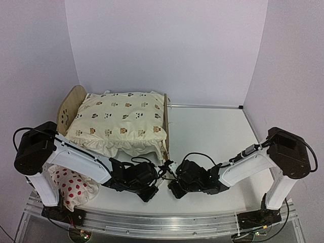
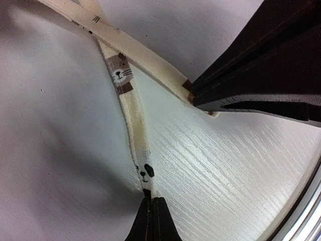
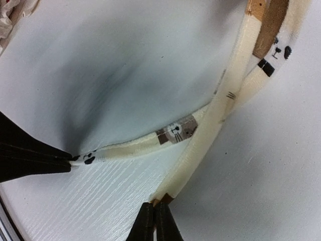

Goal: Set up the pet bed

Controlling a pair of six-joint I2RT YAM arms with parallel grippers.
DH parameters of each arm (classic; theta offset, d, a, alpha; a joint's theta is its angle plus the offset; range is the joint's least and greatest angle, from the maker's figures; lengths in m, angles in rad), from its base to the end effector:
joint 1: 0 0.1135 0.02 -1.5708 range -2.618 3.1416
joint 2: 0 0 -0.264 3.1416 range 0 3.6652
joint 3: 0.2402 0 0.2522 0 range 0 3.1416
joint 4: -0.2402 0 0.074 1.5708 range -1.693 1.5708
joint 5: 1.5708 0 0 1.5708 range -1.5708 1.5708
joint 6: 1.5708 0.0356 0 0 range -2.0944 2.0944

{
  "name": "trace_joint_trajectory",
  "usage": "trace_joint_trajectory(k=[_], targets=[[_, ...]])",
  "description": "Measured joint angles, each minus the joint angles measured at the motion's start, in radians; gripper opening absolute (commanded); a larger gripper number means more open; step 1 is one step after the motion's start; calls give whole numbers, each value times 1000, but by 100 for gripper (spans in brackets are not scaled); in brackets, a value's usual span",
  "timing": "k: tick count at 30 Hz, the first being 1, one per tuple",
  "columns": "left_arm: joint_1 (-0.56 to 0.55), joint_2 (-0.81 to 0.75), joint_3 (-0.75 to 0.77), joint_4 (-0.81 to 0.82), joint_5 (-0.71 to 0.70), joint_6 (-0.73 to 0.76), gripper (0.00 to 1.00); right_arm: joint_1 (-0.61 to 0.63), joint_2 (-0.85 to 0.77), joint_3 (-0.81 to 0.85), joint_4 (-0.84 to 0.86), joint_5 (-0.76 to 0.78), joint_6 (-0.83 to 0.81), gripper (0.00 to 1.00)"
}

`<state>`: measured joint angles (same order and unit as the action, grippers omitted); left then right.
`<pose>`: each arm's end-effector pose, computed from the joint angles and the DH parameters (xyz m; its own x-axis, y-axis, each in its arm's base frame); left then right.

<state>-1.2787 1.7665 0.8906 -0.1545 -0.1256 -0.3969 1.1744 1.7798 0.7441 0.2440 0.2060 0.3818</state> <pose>0.0994 -0.3152 0.1290 -0.5878 0.6231 -0.5160 0.7637 0.6378 -0.0998 0.1333 0.2995 0.1142 -0.5707 -0.4189 -0.7063 -0.6841 0.7183 0.1267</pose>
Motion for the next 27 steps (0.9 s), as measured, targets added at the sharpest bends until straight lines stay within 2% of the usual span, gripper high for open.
trace_joint_trajectory(k=[6, 13, 17, 24, 27], targets=[[-1, -13, -14, 2, -67, 0, 0, 4, -34, -51, 24, 12, -1, 0], [-1, -130, -39, 1, -158, 0, 0, 5, -86, -105, 12, 38, -7, 0], [1, -174, -49, 23, -197, 2, 0, 5, -99, -106, -16, 41, -18, 24], [4, -180, -56, 47, -215, 5, 0, 0, -151, -94, -74, 55, -82, 42], [4, -180, -56, 61, -216, 7, 0, -21, -175, -66, -81, 57, -106, 46]])
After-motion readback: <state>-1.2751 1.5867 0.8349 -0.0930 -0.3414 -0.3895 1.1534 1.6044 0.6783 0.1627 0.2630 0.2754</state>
